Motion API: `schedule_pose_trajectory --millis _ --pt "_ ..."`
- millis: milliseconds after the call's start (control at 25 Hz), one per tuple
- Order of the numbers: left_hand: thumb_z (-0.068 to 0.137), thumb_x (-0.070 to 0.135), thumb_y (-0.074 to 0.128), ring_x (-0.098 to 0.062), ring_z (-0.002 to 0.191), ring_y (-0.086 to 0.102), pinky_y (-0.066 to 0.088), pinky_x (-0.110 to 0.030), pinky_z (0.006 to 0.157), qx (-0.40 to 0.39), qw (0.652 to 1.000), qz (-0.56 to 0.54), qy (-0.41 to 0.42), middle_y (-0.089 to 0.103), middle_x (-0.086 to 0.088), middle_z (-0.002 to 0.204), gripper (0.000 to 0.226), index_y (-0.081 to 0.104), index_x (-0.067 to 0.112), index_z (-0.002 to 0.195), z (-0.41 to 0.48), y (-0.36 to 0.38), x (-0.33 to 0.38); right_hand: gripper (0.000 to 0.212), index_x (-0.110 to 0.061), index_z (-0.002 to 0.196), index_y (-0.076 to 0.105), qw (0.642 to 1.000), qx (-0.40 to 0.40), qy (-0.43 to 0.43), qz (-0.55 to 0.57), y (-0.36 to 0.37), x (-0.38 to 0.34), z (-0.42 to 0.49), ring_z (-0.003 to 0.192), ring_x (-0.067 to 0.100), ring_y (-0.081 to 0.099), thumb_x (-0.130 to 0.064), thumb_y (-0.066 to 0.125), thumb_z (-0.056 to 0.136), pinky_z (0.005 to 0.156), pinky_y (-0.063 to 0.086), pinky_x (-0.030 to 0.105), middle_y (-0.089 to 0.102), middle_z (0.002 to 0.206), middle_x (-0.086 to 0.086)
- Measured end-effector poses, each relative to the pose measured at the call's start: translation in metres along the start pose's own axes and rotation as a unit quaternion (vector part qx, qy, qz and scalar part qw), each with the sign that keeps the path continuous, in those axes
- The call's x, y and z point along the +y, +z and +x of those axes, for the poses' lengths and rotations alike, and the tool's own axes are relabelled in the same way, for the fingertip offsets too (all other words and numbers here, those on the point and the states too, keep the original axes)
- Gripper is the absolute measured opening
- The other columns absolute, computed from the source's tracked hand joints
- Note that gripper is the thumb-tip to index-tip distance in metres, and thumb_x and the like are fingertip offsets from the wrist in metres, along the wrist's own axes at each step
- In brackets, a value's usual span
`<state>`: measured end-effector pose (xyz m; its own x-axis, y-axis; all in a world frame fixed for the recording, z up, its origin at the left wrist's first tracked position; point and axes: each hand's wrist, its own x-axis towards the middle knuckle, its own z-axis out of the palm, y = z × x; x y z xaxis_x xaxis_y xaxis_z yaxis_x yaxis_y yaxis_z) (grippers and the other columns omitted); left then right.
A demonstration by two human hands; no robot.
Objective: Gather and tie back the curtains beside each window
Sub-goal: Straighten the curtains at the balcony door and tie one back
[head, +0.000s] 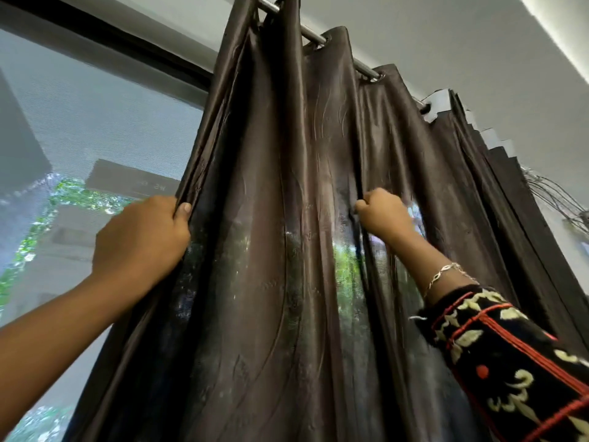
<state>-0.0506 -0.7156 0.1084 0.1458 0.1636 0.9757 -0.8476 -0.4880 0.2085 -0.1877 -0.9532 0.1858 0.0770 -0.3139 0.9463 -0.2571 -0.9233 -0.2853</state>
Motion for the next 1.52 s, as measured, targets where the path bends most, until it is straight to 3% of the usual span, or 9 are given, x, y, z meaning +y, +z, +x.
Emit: schedule_pose_trajectory --millis 120,200,360,600,800,1000,1200,1400,1520 --pt "0.096 0.027 0.040 -0.031 0.061 0.045 0.035 -0.034 0.058 -0.005 1.000 0.002 0.001 0.046 -0.007 0.058 0.033 0.055 0.005 0.078 0.000 -0.003 -0.003 0.030 -0.004 0.062 0.037 0.999 -0.003 -0.038 0.032 0.006 -0.041 -0.009 0.076 0.028 0.044 -0.015 0.043 0.089 0.060 0.026 0.030 0.044 0.077 0.017" --pt "0.096 0.029 0.039 -0.032 0.061 0.048 0.037 -0.034 0.058 -0.018 1.000 0.007 0.005 0.049 -0.010 0.060 0.036 0.054 0.005 0.074 0.001 -0.006 0.000 0.024 -0.002 0.072 0.048 0.997 -0.002 -0.059 0.058 0.009 -0.067 -0.011 0.083 0.030 0.050 -0.015 0.042 0.091 0.059 0.031 0.032 0.053 0.083 0.018" --pt "0.096 0.030 0.038 -0.029 0.060 0.044 0.033 -0.033 0.056 -0.023 0.999 0.043 0.016 0.044 -0.006 0.058 0.035 0.051 0.009 0.072 0.006 -0.015 0.002 0.027 0.000 0.108 0.057 0.989 -0.015 -0.099 0.105 0.017 -0.123 -0.018 0.111 0.038 0.053 -0.016 0.041 0.092 0.085 0.042 0.034 0.059 0.119 0.022" --pt "0.096 0.030 0.038 -0.029 0.064 0.043 0.033 -0.034 0.058 -0.020 0.998 0.059 0.021 0.041 -0.002 0.060 0.031 0.056 0.008 0.083 0.009 -0.021 0.000 0.027 0.000 0.110 0.057 0.972 -0.043 -0.148 0.180 0.029 -0.178 -0.029 0.110 0.039 0.054 -0.014 0.042 0.091 0.087 0.043 0.034 0.057 0.120 0.023" --pt "0.096 0.028 0.038 -0.030 0.064 0.044 0.032 -0.033 0.059 -0.013 0.999 0.039 0.019 0.039 -0.002 0.057 0.034 0.045 0.012 0.067 0.010 -0.025 0.004 0.046 -0.004 0.099 0.059 0.979 -0.003 -0.055 0.196 0.014 -0.110 -0.008 0.109 0.037 0.053 -0.045 0.039 0.095 0.085 0.041 0.036 0.059 0.115 0.023" --pt "0.097 0.029 0.037 -0.031 0.067 0.044 0.034 -0.034 0.060 -0.013 0.999 0.042 0.023 0.040 -0.003 0.060 0.033 0.051 0.008 0.075 0.010 -0.028 0.000 0.042 0.005 0.112 0.054 0.986 0.163 0.027 -0.021 -0.011 -0.007 -0.002 0.116 0.041 0.045 -0.033 0.048 0.093 0.095 0.036 0.040 0.051 0.121 0.029" --pt "0.097 0.028 0.037 -0.031 0.065 0.045 0.033 -0.033 0.059 -0.008 0.999 0.037 0.025 0.043 -0.005 0.059 0.036 0.054 0.005 0.075 0.011 -0.034 -0.005 0.067 -0.003 0.119 0.050 0.982 -0.001 0.186 -0.036 -0.022 0.053 -0.003 0.120 0.039 0.044 -0.055 0.061 0.079 0.098 0.035 0.046 0.051 0.126 0.021" --pt "0.097 0.029 0.037 -0.028 0.058 0.044 0.029 -0.031 0.053 0.000 0.999 0.039 0.034 0.045 -0.004 0.057 0.036 0.052 0.008 0.070 0.014 -0.037 -0.013 0.036 -0.002 0.111 0.054 0.980 0.002 0.182 -0.085 -0.019 0.062 -0.013 0.102 0.037 0.056 -0.028 0.058 0.087 0.080 0.042 0.038 0.059 0.109 0.021" --pt "0.097 0.028 0.037 -0.029 0.062 0.044 0.031 -0.032 0.056 -0.003 0.998 0.042 0.036 0.042 -0.001 0.058 0.032 0.050 0.009 0.073 0.015 -0.036 -0.020 0.029 0.002 0.112 0.054 0.989 -0.032 0.115 -0.088 -0.005 0.032 -0.020 0.106 0.038 0.055 -0.016 0.045 0.091 0.082 0.043 0.037 0.057 0.117 0.026"
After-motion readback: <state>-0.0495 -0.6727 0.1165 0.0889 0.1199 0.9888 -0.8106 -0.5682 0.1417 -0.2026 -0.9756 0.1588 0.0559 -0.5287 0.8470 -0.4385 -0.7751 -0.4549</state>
